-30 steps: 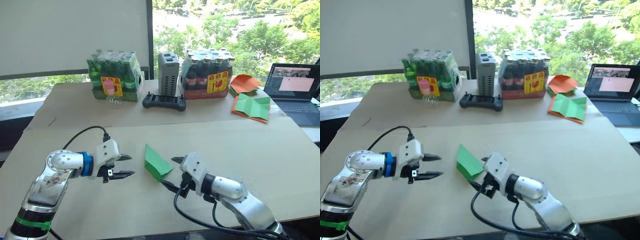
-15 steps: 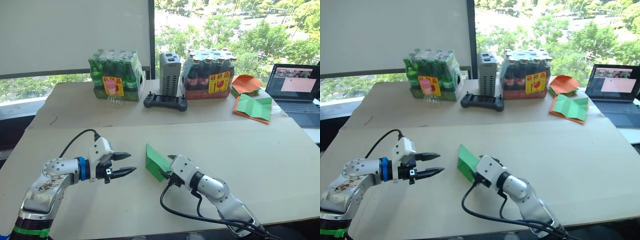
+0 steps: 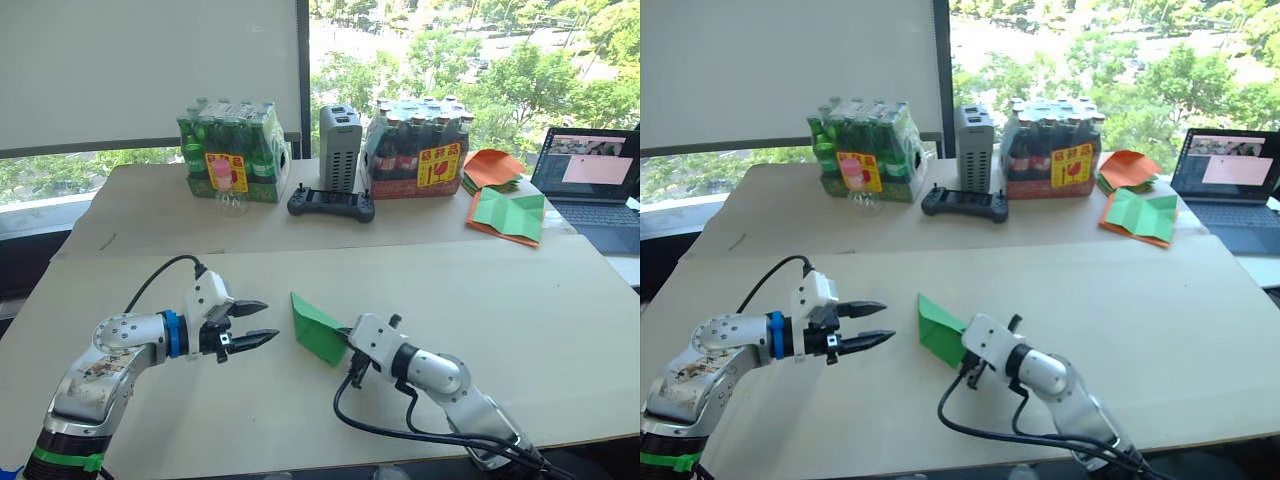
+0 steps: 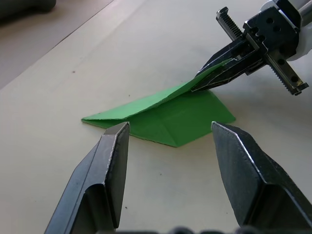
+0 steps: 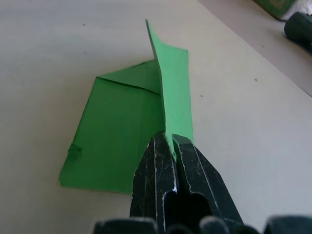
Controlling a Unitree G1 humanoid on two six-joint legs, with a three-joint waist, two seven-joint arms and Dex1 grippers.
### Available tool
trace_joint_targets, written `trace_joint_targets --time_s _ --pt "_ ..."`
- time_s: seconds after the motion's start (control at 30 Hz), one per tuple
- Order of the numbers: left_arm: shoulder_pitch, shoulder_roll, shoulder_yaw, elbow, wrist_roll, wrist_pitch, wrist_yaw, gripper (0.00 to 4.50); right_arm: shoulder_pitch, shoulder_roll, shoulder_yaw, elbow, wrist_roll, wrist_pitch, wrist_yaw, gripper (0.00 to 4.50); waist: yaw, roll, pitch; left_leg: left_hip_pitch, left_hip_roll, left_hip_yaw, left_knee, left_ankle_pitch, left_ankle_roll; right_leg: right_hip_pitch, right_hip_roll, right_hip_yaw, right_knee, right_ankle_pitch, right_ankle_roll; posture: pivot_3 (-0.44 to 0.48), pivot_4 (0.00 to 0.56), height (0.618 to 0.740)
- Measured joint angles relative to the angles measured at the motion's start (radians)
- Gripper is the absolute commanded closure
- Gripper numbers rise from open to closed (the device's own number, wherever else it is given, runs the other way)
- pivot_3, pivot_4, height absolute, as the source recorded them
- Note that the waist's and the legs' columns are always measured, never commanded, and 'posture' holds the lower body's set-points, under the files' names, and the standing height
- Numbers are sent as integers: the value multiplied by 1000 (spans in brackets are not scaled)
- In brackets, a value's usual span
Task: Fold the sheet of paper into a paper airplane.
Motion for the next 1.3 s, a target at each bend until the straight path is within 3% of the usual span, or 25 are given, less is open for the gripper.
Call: trace_joint_targets --time_s 0.2,0.3,0.5,0.73,0.93,0.97,1.23,1.3 --pt "-15 15 -20 34 -36 3 -28 1671 -73 -249 -6 25 80 -362 341 4461 0 0 0 1 1 0 0 0 0 3 1 -1 -5 0 0 0 150 735" --pt "-21 31 -39 58 -41 2 -49 1671 -119 -258 -4 103 106 -483 448 4461 -2 0 0 4 2 0 -1 0 0 6 2 -1 -7 1 -1 0 150 735" --pt "-22 32 -45 57 -52 0 -52 1671 -185 -172 0 288 40 -633 426 4461 -1 0 1 4 2 0 -2 0 0 7 1 -1 -7 1 -1 0 150 735" --pt "-14 38 -44 55 -56 -1 -41 1671 -202 -138 -6 386 -13 -657 383 4461 0 1 1 4 2 0 -2 0 0 7 1 -1 -7 1 -1 0 150 735" --pt "-29 38 -53 60 -55 -7 -44 1671 -204 -132 -9 388 -16 -689 375 2568 1 1 1 4 2 0 -1 0 0 7 1 -1 -7 1 -1 0 150 735" --pt "-35 38 -59 63 -55 -8 -45 1936 -205 -133 -10 388 -16 -689 376 2243 2 1 1 4 2 0 -1 0 0 7 1 -1 -7 1 -1 0 150 735" --pt "-119 36 -117 153 -55 -30 -112 4476 -112 -160 -70 173 40 -508 370 2237 2 1 1 4 2 0 -1 0 0 7 1 -1 -7 1 -1 0 150 735" --pt "-137 25 -134 177 -49 -50 -123 4476 -85 -149 -73 118 50 -456 357 2237 2 1 1 4 1 0 -1 0 0 7 1 -1 -7 1 -1 0 150 735"
